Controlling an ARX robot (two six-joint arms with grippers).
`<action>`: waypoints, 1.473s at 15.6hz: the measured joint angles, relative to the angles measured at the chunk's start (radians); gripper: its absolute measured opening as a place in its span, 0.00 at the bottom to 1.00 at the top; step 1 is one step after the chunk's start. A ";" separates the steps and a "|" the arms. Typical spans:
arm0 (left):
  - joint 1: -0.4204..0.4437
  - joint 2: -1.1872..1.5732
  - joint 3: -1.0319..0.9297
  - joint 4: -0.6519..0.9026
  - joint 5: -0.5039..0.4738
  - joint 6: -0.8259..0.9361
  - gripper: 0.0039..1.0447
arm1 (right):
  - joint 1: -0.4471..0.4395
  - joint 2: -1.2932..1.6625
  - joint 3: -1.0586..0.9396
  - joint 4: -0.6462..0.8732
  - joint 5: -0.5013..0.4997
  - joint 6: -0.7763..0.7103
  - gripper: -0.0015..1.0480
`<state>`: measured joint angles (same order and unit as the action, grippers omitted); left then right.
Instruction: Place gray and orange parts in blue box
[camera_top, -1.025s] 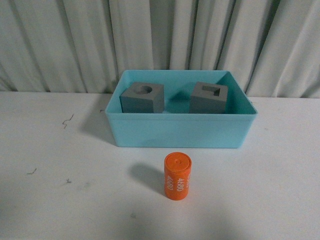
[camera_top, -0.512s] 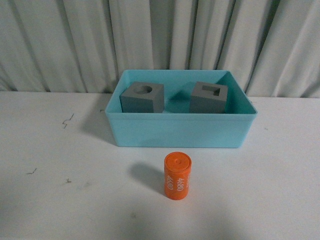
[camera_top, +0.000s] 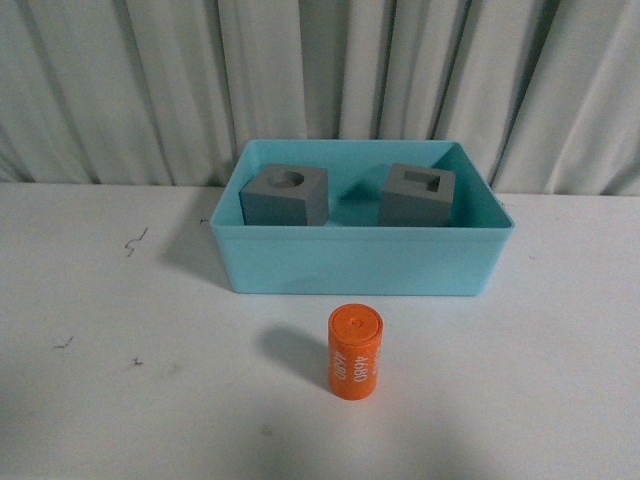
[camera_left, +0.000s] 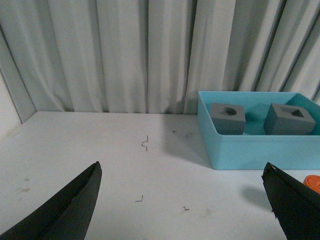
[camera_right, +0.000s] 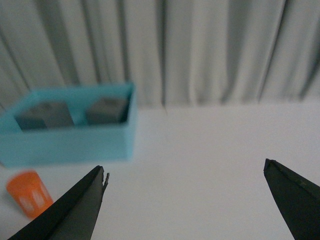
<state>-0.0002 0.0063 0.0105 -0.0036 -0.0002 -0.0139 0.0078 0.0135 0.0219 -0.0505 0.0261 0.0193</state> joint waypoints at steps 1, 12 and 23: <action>0.000 0.000 0.000 0.000 -0.002 0.000 0.94 | 0.012 0.116 0.060 -0.126 0.069 0.066 0.94; 0.000 0.000 0.000 0.000 0.000 0.000 0.94 | 0.040 1.406 0.361 0.379 -0.599 -0.377 0.94; 0.000 0.000 0.000 0.000 0.000 0.000 0.94 | 0.201 1.788 0.596 0.474 -0.563 -0.390 0.94</action>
<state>-0.0002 0.0063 0.0101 -0.0032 -0.0002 -0.0139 0.2089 1.8019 0.6182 0.4236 -0.5365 -0.3706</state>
